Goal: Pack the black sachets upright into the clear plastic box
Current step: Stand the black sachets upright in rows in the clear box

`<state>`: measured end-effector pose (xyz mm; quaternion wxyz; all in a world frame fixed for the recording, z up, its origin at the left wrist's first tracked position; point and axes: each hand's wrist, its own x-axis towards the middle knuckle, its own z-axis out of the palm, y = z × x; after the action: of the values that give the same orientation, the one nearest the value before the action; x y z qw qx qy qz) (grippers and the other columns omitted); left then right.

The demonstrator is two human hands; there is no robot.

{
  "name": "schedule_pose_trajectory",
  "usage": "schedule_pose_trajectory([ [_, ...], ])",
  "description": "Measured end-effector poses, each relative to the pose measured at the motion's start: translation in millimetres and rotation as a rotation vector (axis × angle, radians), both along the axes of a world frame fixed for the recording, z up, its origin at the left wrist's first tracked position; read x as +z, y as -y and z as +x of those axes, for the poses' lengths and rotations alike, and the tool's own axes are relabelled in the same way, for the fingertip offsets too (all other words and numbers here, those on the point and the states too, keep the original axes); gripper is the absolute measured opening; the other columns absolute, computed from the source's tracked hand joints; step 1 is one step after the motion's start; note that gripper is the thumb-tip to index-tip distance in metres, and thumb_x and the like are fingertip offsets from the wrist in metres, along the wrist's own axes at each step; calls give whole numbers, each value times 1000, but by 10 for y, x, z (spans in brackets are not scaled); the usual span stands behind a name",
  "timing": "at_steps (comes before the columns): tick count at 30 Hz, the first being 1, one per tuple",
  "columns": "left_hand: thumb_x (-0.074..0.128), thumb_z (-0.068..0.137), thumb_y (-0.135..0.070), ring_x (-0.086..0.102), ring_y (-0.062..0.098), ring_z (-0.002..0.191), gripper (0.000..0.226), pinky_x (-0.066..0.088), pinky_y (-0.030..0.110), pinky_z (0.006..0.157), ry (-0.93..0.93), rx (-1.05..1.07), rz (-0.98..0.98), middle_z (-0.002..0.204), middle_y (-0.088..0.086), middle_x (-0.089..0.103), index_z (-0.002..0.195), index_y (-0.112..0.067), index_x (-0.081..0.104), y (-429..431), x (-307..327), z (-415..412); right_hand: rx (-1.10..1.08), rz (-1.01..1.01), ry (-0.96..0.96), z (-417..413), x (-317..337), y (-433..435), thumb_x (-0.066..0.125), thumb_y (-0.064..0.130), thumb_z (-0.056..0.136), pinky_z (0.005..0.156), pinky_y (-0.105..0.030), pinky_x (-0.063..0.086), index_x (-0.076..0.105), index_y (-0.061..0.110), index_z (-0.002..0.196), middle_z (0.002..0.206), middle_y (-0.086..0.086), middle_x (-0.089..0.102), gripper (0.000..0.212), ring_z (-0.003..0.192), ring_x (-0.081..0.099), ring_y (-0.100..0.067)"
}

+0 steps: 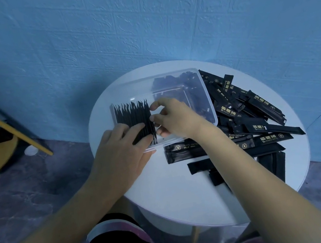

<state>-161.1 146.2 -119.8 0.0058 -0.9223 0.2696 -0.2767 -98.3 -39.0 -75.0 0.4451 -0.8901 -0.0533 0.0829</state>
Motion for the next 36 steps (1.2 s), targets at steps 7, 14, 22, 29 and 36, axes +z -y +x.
schedule_pose_trajectory([
  [7,77,83,-35,58,33,98,34,48,43,75,-18,-25,-6,123,7,68,113,-19,74,-23,35,12,15,16,2,42,-58,-58,59,7,94,80,-45,62,58,24,112,81,-6,71,25,68,74,-29],
  [14,63,89,-51,56,32,108,35,36,49,89,56,57,70,122,1,67,106,-23,75,-59,142,-70,10,95,-16,37,-119,-44,65,8,93,78,-50,61,60,24,108,78,-9,66,23,62,68,-27],
  [22,65,83,-54,56,33,112,50,37,48,99,3,-90,210,129,7,61,119,-18,67,30,183,144,47,92,14,53,-150,5,63,10,91,81,-52,60,63,28,103,66,-7,66,21,64,62,-20],
  [29,52,91,-53,54,33,102,45,40,49,84,-17,-29,291,144,10,51,115,-16,64,75,153,177,77,184,-76,14,-108,72,41,-10,94,71,-33,51,65,8,114,75,-12,64,35,71,59,-21],
  [36,40,97,-53,55,32,96,49,41,45,76,-12,-35,257,132,10,59,111,-14,66,77,69,220,84,152,-84,7,-83,82,38,-11,92,71,-33,51,66,10,112,75,-10,65,40,71,59,-19],
])
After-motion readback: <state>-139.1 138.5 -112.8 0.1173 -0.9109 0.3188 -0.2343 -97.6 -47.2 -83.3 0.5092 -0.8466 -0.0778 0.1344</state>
